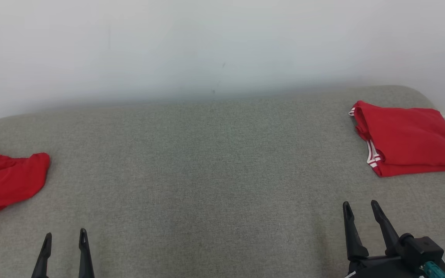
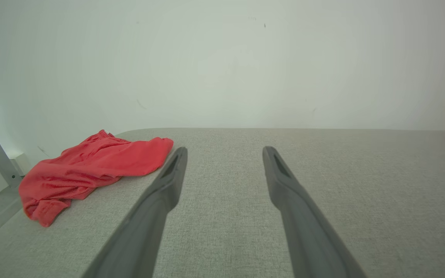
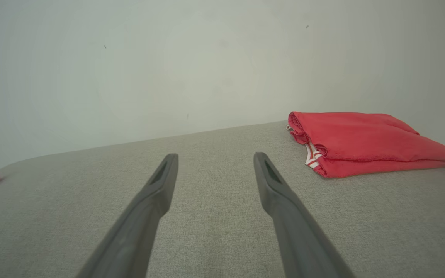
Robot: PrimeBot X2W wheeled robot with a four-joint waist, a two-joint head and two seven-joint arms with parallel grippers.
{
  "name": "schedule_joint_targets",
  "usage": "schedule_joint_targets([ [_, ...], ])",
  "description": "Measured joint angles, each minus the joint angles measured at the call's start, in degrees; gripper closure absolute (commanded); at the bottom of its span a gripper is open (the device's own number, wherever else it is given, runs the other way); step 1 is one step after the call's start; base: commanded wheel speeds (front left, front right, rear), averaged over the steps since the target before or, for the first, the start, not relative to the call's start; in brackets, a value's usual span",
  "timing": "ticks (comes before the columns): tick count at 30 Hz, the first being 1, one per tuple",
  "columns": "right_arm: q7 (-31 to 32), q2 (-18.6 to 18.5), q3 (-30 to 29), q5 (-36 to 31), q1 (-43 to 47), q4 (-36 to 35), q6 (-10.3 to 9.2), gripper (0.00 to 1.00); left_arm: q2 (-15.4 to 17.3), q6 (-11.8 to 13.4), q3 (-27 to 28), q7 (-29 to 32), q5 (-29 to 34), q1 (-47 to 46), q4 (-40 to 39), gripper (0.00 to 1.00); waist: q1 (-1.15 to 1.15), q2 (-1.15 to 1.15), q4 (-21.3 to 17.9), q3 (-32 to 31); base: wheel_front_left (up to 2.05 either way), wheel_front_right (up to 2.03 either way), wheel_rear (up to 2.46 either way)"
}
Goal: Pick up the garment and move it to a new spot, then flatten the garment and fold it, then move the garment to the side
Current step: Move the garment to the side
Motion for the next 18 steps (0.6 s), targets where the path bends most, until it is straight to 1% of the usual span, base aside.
schedule_joint_targets([
  [7, 0.00, 1.68, -0.42, -0.59, 1.30, -0.74, 0.00, 0.00, 0.23, -0.13, 0.54, 0.00, 0.03, -0.25, 1.68, 0.00, 0.00, 0.00, 0.83, 0.04, 0.00, 0.00, 0.00],
  [18, 0.00, 2.53, -0.54, -0.91, 1.72, -0.37, 0.00, 0.00, 0.30, -0.57, -0.10, 0.00, 0.46, -0.40, 3.04, 0.00, 0.00, 0.00, 1.95, -0.16, 0.00, 0.00, 0.00],
])
